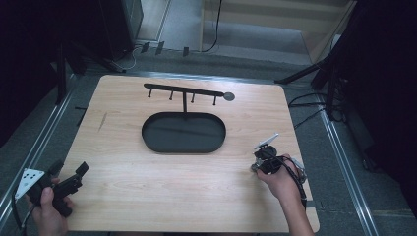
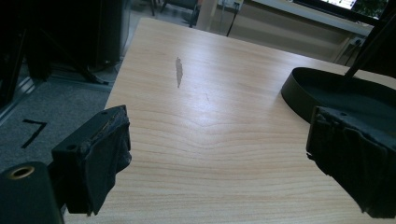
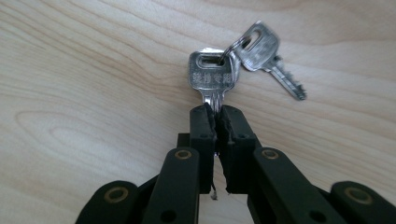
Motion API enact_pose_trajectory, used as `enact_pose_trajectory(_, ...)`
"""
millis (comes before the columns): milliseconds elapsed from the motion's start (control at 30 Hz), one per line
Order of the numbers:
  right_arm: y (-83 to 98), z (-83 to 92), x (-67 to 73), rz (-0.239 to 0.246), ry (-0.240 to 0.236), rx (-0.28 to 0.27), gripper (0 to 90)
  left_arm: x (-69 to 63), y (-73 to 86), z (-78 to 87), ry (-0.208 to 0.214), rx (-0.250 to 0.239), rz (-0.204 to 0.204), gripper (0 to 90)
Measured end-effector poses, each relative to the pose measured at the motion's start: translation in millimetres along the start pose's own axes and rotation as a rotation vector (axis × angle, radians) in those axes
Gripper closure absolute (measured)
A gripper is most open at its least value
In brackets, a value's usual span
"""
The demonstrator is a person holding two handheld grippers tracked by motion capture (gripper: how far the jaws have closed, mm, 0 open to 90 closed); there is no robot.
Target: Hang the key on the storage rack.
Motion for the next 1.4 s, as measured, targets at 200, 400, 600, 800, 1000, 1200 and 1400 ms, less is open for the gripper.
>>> enact_pose_trajectory(200,-22.7,30.3,3.3,0.062,-0.005,-0.054,84.4,-0.1,-0.1,0.2,0.002,-0.001,0.002,6.9)
enact_pose_trajectory(400,-59.7,56.4,15.5,0.110,-0.007,-0.121,84.4,-0.1,-0.1,0.7,0.005,-0.004,0.013,6.9)
enact_pose_trajectory(600,-99.4,64.4,32.2,0.158,-0.012,-0.161,84.5,0.1,0.0,0.7,0.006,-0.002,0.017,6.9)
enact_pose_trajectory(800,-129.7,74.3,45.8,0.170,-0.026,-0.197,84.5,0.6,-0.2,0.4,0.007,-0.003,0.022,6.9)
enact_pose_trajectory(1000,-148.8,85.4,58.3,0.194,-0.039,-0.230,84.5,0.5,-0.2,0.2,0.009,-0.002,0.024,6.9)
enact_pose_trajectory(1200,-166.9,98.3,71.8,0.226,-0.057,-0.248,84.5,0.3,-0.3,0.1,0.013,-0.002,0.020,6.9)
enact_pose_trajectory(1400,-188.9,115.2,86.3,0.250,-0.071,-0.271,84.5,-0.1,-0.2,0.0,0.011,-0.002,0.019,6.9)
Point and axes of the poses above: each handheld gripper's, and its own axes: z roughly backward along the jaws, y roughly out of its underside, x roughly to its left, the point moved 9 cm from there along -z, roughly forward along the jaws, and after that the axes turned 10 degrees about -x, right-handed, at the moved point
